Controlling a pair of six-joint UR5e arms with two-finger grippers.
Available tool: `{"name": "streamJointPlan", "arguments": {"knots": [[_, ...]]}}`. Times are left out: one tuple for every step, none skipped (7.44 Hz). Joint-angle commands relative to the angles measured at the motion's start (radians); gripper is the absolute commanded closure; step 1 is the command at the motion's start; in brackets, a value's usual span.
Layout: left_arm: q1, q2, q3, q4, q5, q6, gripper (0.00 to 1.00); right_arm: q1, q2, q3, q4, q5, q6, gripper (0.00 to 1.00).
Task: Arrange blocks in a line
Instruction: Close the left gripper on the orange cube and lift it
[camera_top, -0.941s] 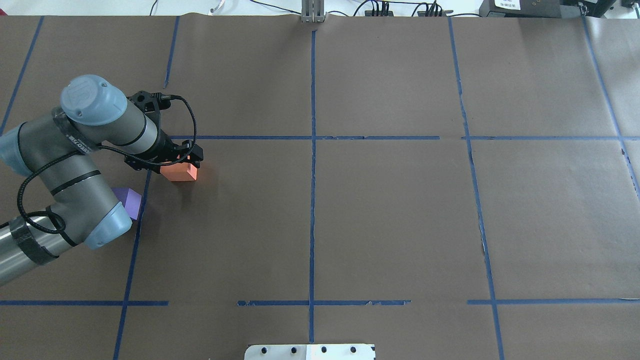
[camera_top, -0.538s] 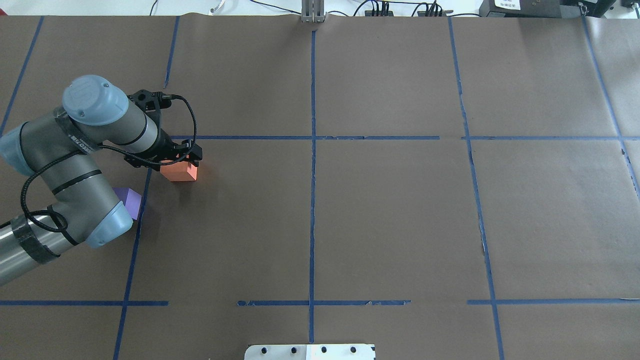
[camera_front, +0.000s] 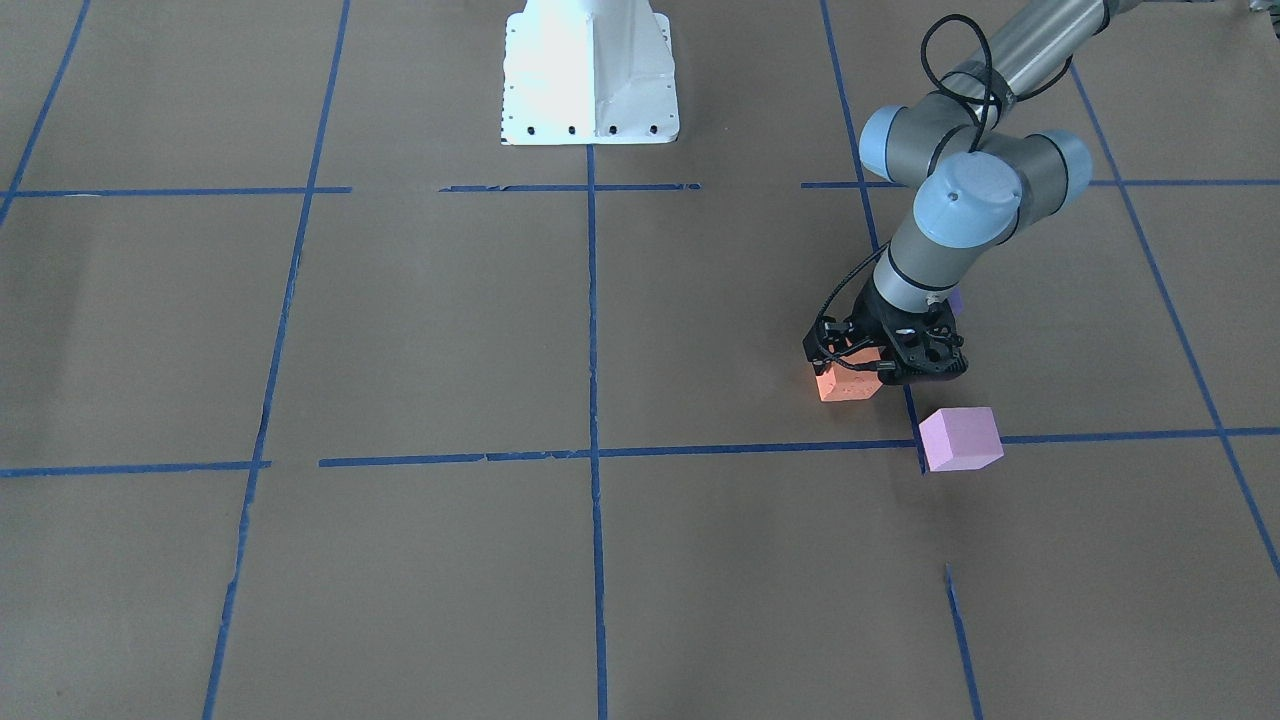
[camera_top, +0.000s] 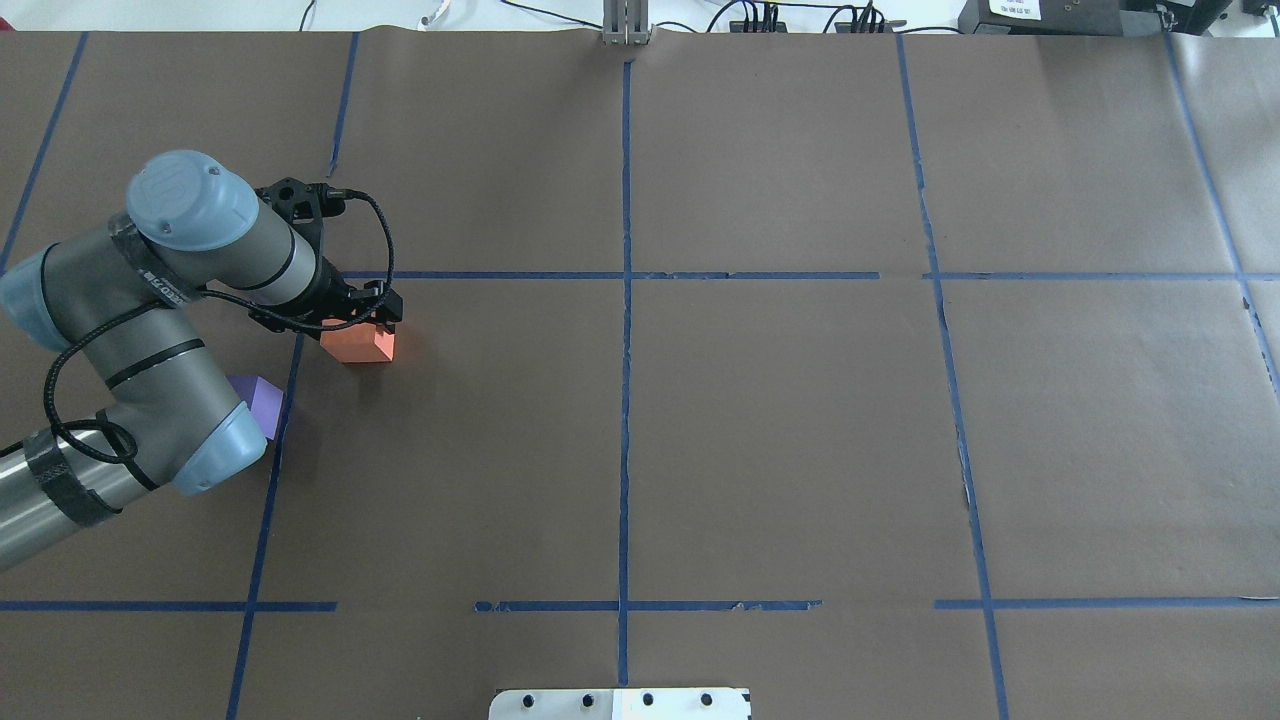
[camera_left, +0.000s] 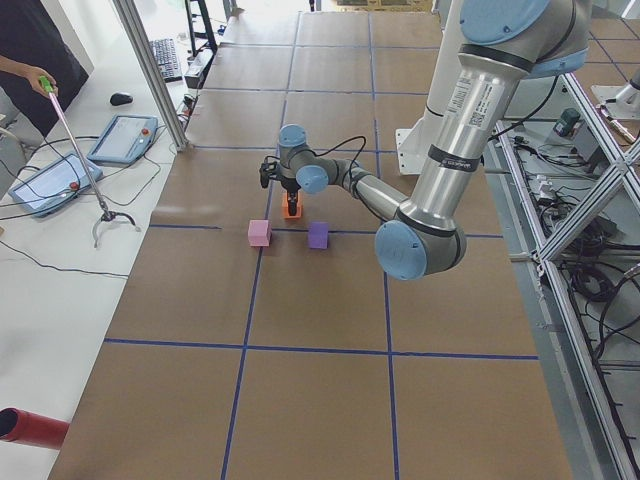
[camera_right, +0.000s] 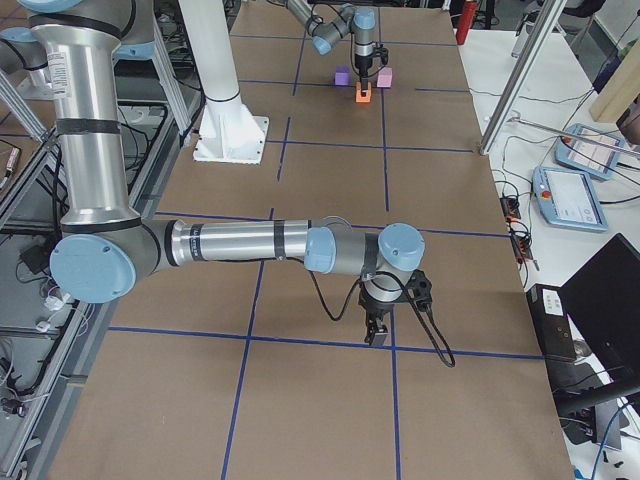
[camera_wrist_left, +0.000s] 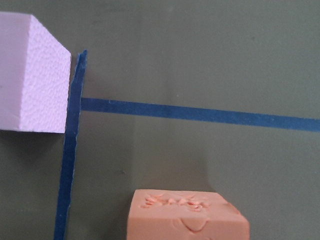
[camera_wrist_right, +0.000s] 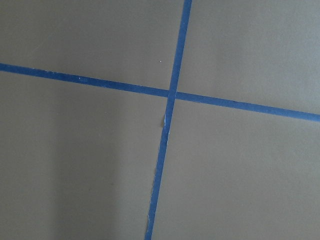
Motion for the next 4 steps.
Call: {"name": "streamJointPlan", "arguments": {"knots": [[0.000, -0.005, -0.001, 0.000, -0.001, 0.002, 0.36, 0.000, 0.000, 0.000, 0.000, 0.000, 0.000, 0.00], [-0.002, -0.006, -0.003, 0.002, -0.003, 0.001, 0.42, 0.002, 0.000, 0.000, 0.000, 0.000, 0.000, 0.00], [-0.006, -0.006, -0.010, 0.015, -0.003, 0.001, 0.47, 0.000, 0.000, 0.000, 0.000, 0.000, 0.000, 0.00], [-0.032, -0.006, -0.035, 0.044, -0.003, 0.007, 0.47, 0.000, 0.000, 0.000, 0.000, 0.000, 0.000, 0.00]]}}
